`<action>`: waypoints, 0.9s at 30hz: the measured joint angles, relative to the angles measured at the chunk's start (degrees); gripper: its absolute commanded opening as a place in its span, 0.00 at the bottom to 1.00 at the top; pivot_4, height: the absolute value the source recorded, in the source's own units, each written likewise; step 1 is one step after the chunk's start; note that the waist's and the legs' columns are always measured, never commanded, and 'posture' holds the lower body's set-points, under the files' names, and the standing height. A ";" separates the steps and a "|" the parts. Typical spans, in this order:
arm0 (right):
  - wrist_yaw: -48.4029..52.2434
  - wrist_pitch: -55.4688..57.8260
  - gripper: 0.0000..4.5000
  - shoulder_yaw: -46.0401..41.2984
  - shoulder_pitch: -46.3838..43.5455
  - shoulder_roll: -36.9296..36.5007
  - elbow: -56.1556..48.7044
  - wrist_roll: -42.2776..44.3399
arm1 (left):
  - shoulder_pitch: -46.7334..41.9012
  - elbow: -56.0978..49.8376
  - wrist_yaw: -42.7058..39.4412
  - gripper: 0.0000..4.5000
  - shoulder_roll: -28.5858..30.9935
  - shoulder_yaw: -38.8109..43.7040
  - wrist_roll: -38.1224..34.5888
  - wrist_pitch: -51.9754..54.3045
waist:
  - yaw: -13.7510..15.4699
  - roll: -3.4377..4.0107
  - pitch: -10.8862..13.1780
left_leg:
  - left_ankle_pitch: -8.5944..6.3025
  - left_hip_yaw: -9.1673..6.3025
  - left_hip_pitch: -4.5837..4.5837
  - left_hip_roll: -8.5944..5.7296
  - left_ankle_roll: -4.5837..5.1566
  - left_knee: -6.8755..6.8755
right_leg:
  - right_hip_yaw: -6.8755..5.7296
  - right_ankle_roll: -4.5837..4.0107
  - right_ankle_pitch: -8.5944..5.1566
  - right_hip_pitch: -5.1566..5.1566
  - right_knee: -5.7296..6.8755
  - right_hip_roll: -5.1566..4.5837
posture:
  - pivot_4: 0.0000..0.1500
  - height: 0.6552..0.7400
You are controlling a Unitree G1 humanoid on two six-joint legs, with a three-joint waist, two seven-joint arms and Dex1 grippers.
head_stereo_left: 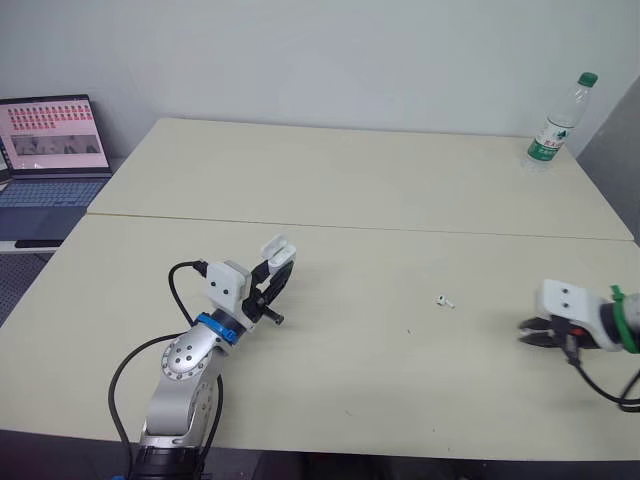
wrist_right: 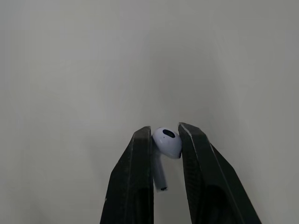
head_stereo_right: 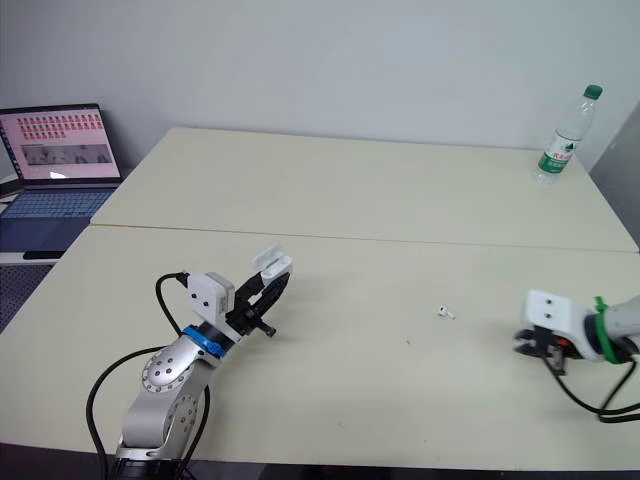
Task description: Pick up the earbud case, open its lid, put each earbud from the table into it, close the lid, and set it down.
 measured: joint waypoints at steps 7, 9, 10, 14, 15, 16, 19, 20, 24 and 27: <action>2.90 -10.19 0.10 1.30 -1.03 -0.44 11.88 -5.00 | -0.34 0.33 0.01 0.18 -0.65 -0.52 0.29 -1.15 | -0.28 0.11 -0.06 | 0.00 0.15 0.18 0.01 0.00 -0.23 | 0.18 0.00 0.00 0.00 0.02 0.03 | 1.00 1.00; 3.07 -10.69 0.10 1.30 -1.38 0.00 12.24 -5.50 | -0.35 0.33 0.01 0.18 -0.65 -0.52 0.31 -1.22 | -0.27 0.11 -0.06 | 0.00 0.14 0.17 0.01 -0.01 -0.23 | 0.18 0.00 0.00 0.00 0.02 0.02 | 1.00 1.00; 3.12 -10.70 0.10 1.30 -1.74 0.42 12.35 -5.71 | -0.35 0.33 0.00 0.18 -0.65 -0.52 0.31 -1.22 | -0.27 0.11 -0.06 | 0.00 0.14 0.17 0.01 -0.01 -0.23 | 0.18 0.01 0.01 0.00 0.02 0.02 | 1.00 1.00; 2.89 -10.81 0.42 1.24 -3.27 1.63 13.54 -6.43 | -0.35 0.34 0.01 0.18 -0.63 -0.52 0.32 -1.21 | -0.27 0.10 -0.06 | 0.01 0.14 0.20 0.01 -0.01 -0.22 | 0.18 0.01 0.01 0.03 0.01 0.02 | 1.00 1.00; 2.81 -10.86 0.50 1.23 -3.54 1.71 13.67 -6.61 | -0.34 0.34 0.00 0.18 -0.62 -0.52 0.32 -1.21 | -0.26 0.10 -0.06 | 0.01 0.13 0.20 0.01 -0.01 -0.23 | 0.17 0.01 0.01 0.03 0.02 0.02 | 1.00 1.00; 2.80 -10.94 0.57 1.23 -3.78 1.78 13.77 -6.76 | -0.34 0.34 0.00 0.18 -0.62 -0.52 0.32 -1.21 | -0.24 0.10 -0.06 | 0.00 0.11 0.20 0.01 -0.01 -0.23 | 0.16 0.01 0.01 0.03 0.01 0.02 | 1.00 1.00; 3.17 -11.43 0.57 1.24 -4.03 1.80 14.46 -7.16 | -0.29 0.33 0.01 0.18 -0.53 -0.51 0.32 -1.21 | -0.13 0.10 -0.06 | 0.00 0.09 0.19 0.00 -0.01 -0.25 | 0.15 0.01 0.01 0.04 0.01 0.02 | 1.00 1.00; 3.40 -11.81 0.57 1.26 -4.04 1.80 14.67 -7.16 | -0.25 0.34 0.01 0.18 -0.51 -0.50 0.32 -1.20 | -0.12 0.10 -0.06 | 0.00 0.09 0.19 -0.01 -0.01 -0.25 | 0.16 0.01 0.01 0.04 0.01 0.02 | 1.00 1.00; 4.25 -12.39 0.57 1.27 -4.38 1.77 15.95 -7.58 | 0.13 0.33 0.07 0.18 -0.51 -0.50 0.32 -1.20 | -0.11 0.10 -0.06 | 0.00 0.09 0.21 -0.03 -0.01 -0.24 | 0.16 0.02 0.02 0.08 0.01 0.01 | 1.00 1.00; 4.91 -12.21 0.57 1.31 -4.40 1.54 16.78 -8.25 | 0.16 0.33 0.14 0.18 -0.55 -0.50 0.32 -1.19 | -0.07 0.10 -0.06 | 0.01 0.08 0.22 -0.04 -0.01 -0.24 | 0.15 0.02 0.02 0.11 0.00 0.00 | 1.00 1.00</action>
